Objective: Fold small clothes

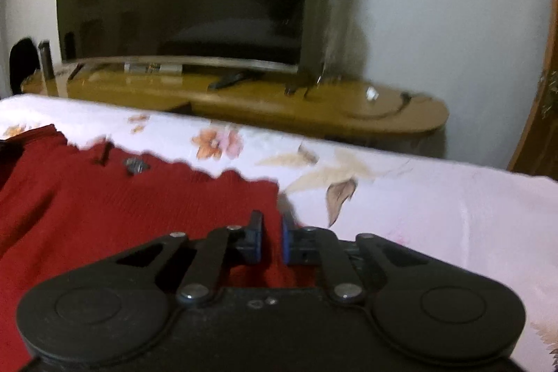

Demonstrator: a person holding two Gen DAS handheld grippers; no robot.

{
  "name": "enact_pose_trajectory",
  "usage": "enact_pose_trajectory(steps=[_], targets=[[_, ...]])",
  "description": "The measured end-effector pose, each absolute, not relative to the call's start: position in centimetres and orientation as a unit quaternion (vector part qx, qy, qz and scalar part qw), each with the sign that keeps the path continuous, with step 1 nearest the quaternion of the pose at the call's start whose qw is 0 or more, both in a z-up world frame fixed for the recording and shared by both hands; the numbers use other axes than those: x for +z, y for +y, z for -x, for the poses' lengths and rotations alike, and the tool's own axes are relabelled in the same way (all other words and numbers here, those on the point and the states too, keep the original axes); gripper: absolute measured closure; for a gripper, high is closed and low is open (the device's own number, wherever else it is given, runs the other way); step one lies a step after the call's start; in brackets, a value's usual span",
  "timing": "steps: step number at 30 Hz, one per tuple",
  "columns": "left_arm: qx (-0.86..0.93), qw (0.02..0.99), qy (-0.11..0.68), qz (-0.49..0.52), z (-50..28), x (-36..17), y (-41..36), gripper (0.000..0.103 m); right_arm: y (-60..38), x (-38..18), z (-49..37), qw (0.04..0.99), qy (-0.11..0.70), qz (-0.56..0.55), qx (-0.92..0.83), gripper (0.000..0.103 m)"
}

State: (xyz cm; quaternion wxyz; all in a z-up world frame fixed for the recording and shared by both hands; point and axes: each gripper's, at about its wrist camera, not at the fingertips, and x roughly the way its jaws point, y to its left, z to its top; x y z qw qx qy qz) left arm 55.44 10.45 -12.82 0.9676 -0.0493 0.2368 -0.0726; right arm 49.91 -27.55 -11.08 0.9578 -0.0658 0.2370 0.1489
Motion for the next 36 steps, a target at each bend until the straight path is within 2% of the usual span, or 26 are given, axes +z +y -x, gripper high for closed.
enact_pose_trajectory(steps=[2, 5, 7, 9, 11, 13, 14, 15, 16, 17, 18, 21, 22, 25, 28, 29, 30, 31, 36], targets=[[-0.070, 0.973, 0.216, 0.047, -55.2, -12.2, 10.5, 0.098, -28.1, -10.5, -49.6, 0.964, 0.217, 0.052, 0.147, 0.093], [-0.054, 0.968, 0.242, 0.040, -56.6, -12.8, 10.4, 0.098, -28.5, -10.3, -49.7, 0.970, 0.201, 0.045, 0.132, 0.093], [-0.041, 0.951, 0.306, 0.037, -58.3, -14.6, 10.3, 0.098, -28.4, -11.2, -50.7, 0.967, 0.222, 0.051, 0.112, 0.093], [-0.039, 0.948, 0.310, 0.054, -58.5, -15.2, 10.7, 0.098, -28.5, -12.8, -52.2, 0.956, 0.272, 0.050, 0.097, 0.092], [-0.038, 0.948, 0.312, 0.047, -58.4, -15.0, 10.6, 0.096, -28.6, -13.1, -52.4, 0.955, 0.276, 0.047, 0.097, 0.090], [-0.038, 0.948, 0.313, 0.047, -58.1, -14.6, 10.8, 0.091, -28.6, -12.9, -52.4, 0.954, 0.279, 0.052, 0.101, 0.084], [-0.035, 0.949, 0.308, 0.054, -57.9, -14.3, 11.1, 0.078, -28.7, -12.8, -52.3, 0.953, 0.279, 0.053, 0.102, 0.080], [-0.023, 0.952, 0.300, 0.062, -57.4, -13.9, 11.4, 0.059, -29.0, -12.4, -52.0, 0.956, 0.270, 0.050, 0.100, 0.071], [-0.008, 0.957, 0.281, 0.070, -56.5, -13.2, 11.7, 0.051, -29.3, -12.0, -51.5, 0.959, 0.260, 0.045, 0.099, 0.060], [-0.002, 0.961, 0.266, 0.072, -56.0, -12.8, 11.7, 0.043, -29.6, -11.7, -50.7, 0.962, 0.251, 0.038, 0.100, 0.057], [0.003, 0.966, 0.250, 0.072, -55.3, -12.0, 11.6, 0.042, -29.8, -11.0, -50.1, 0.964, 0.240, 0.030, 0.108, 0.055], [-0.024, 0.974, 0.218, 0.055, -54.9, -10.1, 8.5, 0.042, -28.4, -9.5, -48.7, 0.960, 0.228, 0.026, 0.162, 0.056], [-0.042, 0.974, 0.221, 0.036, -55.2, -9.8, 7.0, 0.042, -27.3, -9.2, -48.4, 0.954, 0.231, 0.031, 0.187, 0.060], [-0.109, 0.959, 0.260, -0.028, -56.8, -10.3, 1.6, 0.042, -22.6, -9.2, -48.8, 0.936, 0.244, 0.046, 0.250, 0.061], [-0.147, 0.937, 0.311, -0.056, -57.7, -12.8, -0.6, 0.042, -18.6, -9.8, -49.8, 0.918, 0.270, 0.066, 0.283, 0.057], [-0.141, 0.938, 0.311, -0.058, -57.3, -13.4, -0.3, 0.040, -18.0, -10.2, -50.0, 0.916, 0.276, 0.078, 0.280, 0.056], [-0.138, 0.941, 0.306, -0.048, -56.9, -13.6, 0.8, 0.032, -17.7, -10.8, -50.4, 0.914, 0.286, 0.093, 0.271, 0.056], [-0.125, 0.943, 0.306, -0.042, -56.5, -13.7, 1.9, 0.029, -17.9, -11.3, -50.8, 0.913, 0.294, 0.102, 0.265, 0.057], [-0.066, 0.947, 0.311, -0.030, -54.0, -13.7, 8.2, 0.025, -24.9, -11.7, -50.7, 0.922, 0.297, 0.110, 0.220, 0.059]])
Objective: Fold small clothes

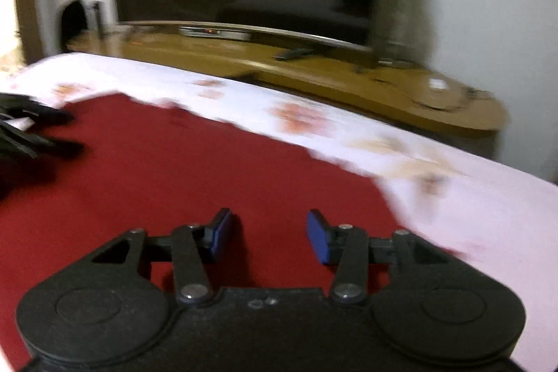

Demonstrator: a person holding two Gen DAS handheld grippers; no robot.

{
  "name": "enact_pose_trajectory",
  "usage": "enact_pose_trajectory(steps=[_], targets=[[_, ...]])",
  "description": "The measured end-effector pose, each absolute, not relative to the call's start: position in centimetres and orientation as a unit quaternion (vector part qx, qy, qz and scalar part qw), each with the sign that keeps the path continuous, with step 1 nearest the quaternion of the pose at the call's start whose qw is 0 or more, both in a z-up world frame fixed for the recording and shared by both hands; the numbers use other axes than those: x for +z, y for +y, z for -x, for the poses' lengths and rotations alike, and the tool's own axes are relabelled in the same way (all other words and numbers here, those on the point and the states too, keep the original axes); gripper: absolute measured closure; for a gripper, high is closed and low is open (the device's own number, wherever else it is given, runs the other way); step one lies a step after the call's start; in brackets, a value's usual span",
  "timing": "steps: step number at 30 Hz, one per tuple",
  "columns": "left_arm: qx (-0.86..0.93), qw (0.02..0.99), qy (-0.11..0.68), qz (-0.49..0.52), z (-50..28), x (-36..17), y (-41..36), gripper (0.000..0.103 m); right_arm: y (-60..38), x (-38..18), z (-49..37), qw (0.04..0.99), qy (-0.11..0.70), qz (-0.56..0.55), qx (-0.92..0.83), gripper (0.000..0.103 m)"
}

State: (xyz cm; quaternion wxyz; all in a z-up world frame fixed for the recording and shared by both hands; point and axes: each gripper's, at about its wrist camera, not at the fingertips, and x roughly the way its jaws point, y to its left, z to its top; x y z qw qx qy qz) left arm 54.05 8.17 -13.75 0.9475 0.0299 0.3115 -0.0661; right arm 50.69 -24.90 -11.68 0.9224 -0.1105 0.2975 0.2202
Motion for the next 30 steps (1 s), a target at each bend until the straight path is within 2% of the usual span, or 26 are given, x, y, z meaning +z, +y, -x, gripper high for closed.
enact_pose_trajectory(steps=[1, 3, 5, 8, 12, 18, 20, 21, 22, 30], targets=[[-0.055, 0.948, 0.313, -0.029, -53.6, -13.8, 9.3, 0.024, -26.4, -11.8, -50.7, 0.924, 0.300, 0.103, 0.213, 0.060], [-0.044, 0.946, 0.321, -0.009, -53.3, -14.3, 11.0, 0.011, -29.3, -12.1, -50.4, 0.928, 0.302, 0.096, 0.195, 0.060], [-0.045, 0.944, 0.327, 0.028, -53.7, -14.9, 12.1, 0.011, -30.7, -12.1, -50.4, 0.926, 0.312, 0.056, 0.204, 0.060], [-0.024, 0.948, 0.316, 0.007, -53.0, -14.0, 11.1, 0.012, -29.2, -11.4, -50.1, 0.929, 0.310, 0.059, 0.195, 0.059], [-0.069, 0.965, 0.255, 0.007, -50.5, -10.2, 8.3, 0.012, -26.6, -8.5, -46.1, 0.932, 0.266, 0.049, 0.243, 0.057], [-0.183, 0.940, 0.289, -0.019, -49.4, -11.0, 1.4, 0.012, -18.9, -9.2, -42.9, 0.895, 0.270, 0.111, 0.336, 0.057], [-0.185, 0.928, 0.320, -0.041, -48.9, -12.2, 0.6, 0.012, -17.2, -10.0, -42.4, 0.886, 0.279, 0.133, 0.346, 0.051], [-0.174, 0.925, 0.333, -0.060, -48.7, -13.1, 0.5, 0.012, -16.7, -10.5, -42.6, 0.882, 0.291, 0.143, 0.343, 0.044], [-0.168, 0.924, 0.336, -0.072, -48.2, -13.4, 0.7, 0.012, -16.4, -11.2, -42.9, 0.878, 0.306, 0.160, 0.331, 0.043], [-0.143, 0.928, 0.334, -0.077, -44.3, -13.4, 5.6, 0.012, -23.9, -11.8, -42.1, 0.890, 0.308, 0.150, 0.300, 0.045]])
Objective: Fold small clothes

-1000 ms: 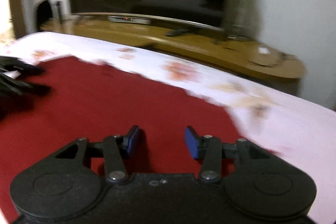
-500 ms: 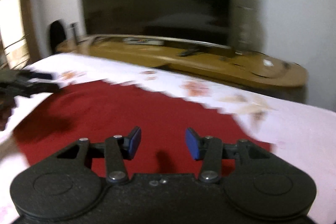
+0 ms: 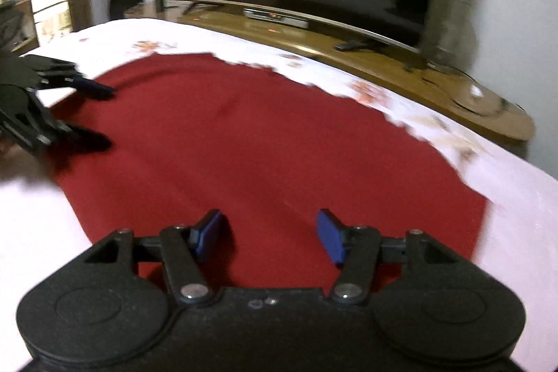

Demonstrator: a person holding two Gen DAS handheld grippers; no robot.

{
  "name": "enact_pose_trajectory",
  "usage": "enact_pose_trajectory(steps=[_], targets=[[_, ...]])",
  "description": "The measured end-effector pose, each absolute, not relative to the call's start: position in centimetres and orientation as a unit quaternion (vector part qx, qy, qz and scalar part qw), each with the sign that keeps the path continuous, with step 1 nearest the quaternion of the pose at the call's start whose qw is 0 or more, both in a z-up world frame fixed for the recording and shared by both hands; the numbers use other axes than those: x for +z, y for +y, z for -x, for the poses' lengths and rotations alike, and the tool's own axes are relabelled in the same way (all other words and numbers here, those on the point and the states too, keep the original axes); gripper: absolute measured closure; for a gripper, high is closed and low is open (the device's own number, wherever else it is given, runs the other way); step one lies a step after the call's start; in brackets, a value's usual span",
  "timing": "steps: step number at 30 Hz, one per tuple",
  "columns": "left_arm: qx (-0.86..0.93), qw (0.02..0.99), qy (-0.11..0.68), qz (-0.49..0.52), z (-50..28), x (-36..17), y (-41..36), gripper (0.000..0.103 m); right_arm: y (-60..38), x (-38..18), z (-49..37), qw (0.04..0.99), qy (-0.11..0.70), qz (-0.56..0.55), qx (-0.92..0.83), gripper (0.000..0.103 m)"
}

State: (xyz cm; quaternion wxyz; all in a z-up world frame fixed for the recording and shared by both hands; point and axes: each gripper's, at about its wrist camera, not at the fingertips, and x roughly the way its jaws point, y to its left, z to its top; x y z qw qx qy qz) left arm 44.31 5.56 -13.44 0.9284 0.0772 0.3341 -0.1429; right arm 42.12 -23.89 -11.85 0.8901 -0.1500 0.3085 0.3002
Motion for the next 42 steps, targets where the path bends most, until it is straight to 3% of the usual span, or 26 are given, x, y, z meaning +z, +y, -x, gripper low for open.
enact_pose_trajectory(steps=[3, 7, 12, 17, 31, 38, 42], targets=[[-0.124, 0.933, 0.334, -0.053, -44.5, -13.0, 6.9, 0.012, -27.0, -11.6, -41.6, 0.897, 0.316, 0.129, 0.280, 0.049], [-0.121, 0.947, 0.298, -0.012, -43.7, -10.9, 4.7, 0.012, -26.3, -9.7, -40.1, 0.915, 0.293, 0.082, 0.264, 0.078], [-0.114, 0.942, 0.314, -0.010, -43.6, -11.8, 0.5, 0.012, -20.7, -9.4, -36.2, 0.919, 0.265, 0.055, 0.287, 0.077], [-0.087, 0.942, 0.323, -0.015, -41.5, -14.5, -0.2, 0.012, -17.9, -12.3, -35.9, 0.902, 0.314, 0.102, 0.279, 0.078], [-0.061, 0.944, 0.323, 0.012, -39.0, -14.4, 3.8, 0.012, -31.3, -12.7, -33.3, 0.924, 0.322, 0.017, 0.207, 0.078], [-0.035, 0.951, 0.305, 0.022, -38.6, -13.2, 5.2, 0.012, -32.4, -11.2, -32.3, 0.942, 0.289, -0.014, 0.168, 0.071], [-0.030, 0.945, 0.325, 0.021, -38.9, -14.2, 6.1, 0.012, -32.8, -12.2, -33.6, 0.936, 0.323, -0.022, 0.138, 0.073]])
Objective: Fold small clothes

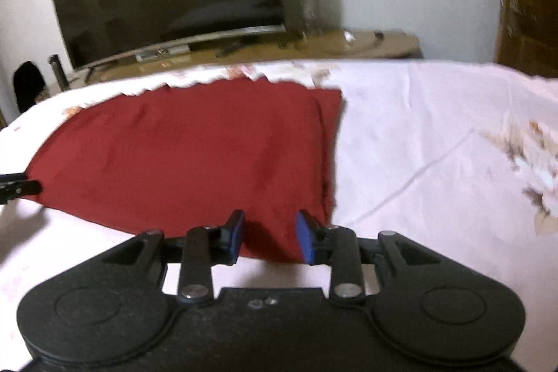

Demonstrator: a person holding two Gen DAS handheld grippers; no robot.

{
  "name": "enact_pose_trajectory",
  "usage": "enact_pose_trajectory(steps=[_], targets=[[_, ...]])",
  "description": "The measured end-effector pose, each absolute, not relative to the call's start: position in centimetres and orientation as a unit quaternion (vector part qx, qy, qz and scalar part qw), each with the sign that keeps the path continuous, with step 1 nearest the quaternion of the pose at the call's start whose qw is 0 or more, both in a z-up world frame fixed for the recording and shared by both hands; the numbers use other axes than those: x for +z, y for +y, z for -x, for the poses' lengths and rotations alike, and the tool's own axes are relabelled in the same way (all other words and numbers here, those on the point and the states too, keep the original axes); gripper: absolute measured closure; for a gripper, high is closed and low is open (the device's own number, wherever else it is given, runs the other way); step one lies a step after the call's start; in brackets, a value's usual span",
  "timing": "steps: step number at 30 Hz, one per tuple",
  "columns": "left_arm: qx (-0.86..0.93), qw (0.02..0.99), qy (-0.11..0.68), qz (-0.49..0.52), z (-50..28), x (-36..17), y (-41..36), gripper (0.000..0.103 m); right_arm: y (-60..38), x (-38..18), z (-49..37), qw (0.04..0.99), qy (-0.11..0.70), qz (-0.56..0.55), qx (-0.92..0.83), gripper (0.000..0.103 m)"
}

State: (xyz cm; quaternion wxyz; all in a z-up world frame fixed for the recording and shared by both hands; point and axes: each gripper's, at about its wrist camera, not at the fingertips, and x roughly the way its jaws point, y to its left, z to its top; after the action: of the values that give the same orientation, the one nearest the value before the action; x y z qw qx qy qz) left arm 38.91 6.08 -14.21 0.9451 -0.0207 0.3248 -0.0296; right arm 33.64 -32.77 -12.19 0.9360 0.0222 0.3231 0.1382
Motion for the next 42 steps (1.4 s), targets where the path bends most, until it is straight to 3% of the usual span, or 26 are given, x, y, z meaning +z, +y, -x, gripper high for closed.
enact_pose_trajectory(steps=[4, 9, 12, 14, 20, 22, 29, 34, 35, 36, 38, 41, 42], targets=[[-0.026, 0.943, 0.333, 0.003, -39.2, -14.3, 5.7, 0.012, -31.7, -13.0, -33.8, 0.936, 0.325, 0.021, 0.130, 0.079], [-0.017, 0.943, 0.333, -0.004, -38.9, -14.3, 5.4, 0.012, -31.9, -13.3, -33.4, 0.939, 0.318, 0.041, 0.124, 0.079], [0.006, 0.934, 0.357, -0.011, -39.0, -12.9, 4.4, 0.012, -31.6, -12.7, -33.5, 0.937, 0.326, 0.032, 0.119, 0.076], [0.009, 0.935, 0.354, 0.003, -38.1, -11.5, 4.1, 0.012, -31.9, -11.9, -33.0, 0.940, 0.318, 0.005, 0.123, 0.067], [-0.001, 0.900, 0.380, 0.215, -36.4, -13.1, 7.7, 0.012, -31.1, -10.7, -31.3, 0.942, 0.304, -0.025, 0.143, 0.060], [-0.001, 0.893, 0.353, 0.278, -35.9, -14.0, 9.1, 0.012, -30.2, -10.4, -31.1, 0.941, 0.302, -0.024, 0.152, 0.059], [0.003, 0.874, 0.286, 0.393, -37.4, -16.1, 11.4, 0.012, -27.7, -10.0, -31.2, 0.937, 0.296, -0.026, 0.182, 0.058], [0.004, 0.876, 0.259, 0.406, -40.1, -16.5, 11.4, 0.012, -26.7, -9.8, -32.4, 0.935, 0.297, -0.035, 0.190, 0.058], [0.010, 0.877, 0.251, 0.410, -40.3, -16.6, 11.3, 0.019, -26.5, -9.8, -32.8, 0.935, 0.296, -0.037, 0.191, 0.058], [0.018, 0.876, 0.250, 0.412, -40.6, -16.8, 11.3, 0.051, -26.3, -9.7, -33.2, 0.935, 0.295, -0.040, 0.193, 0.058], [0.045, 0.856, 0.271, 0.438, -41.1, -18.5, 11.8, 0.091, -25.8, -9.5, -34.1, 0.934, 0.292, -0.046, 0.200, 0.058], [0.028, 0.848, 0.250, 0.467, -40.8, -19.4, 12.3, 0.094, -24.1, -9.2, -35.9, 0.934, 0.287, -0.046, 0.209, 0.066], [0.026, 0.853, 0.252, 0.456, -40.8, -19.1, 12.1, 0.094, -23.4, -9.1, -36.5, 0.934, 0.285, -0.041, 0.212, 0.074]])
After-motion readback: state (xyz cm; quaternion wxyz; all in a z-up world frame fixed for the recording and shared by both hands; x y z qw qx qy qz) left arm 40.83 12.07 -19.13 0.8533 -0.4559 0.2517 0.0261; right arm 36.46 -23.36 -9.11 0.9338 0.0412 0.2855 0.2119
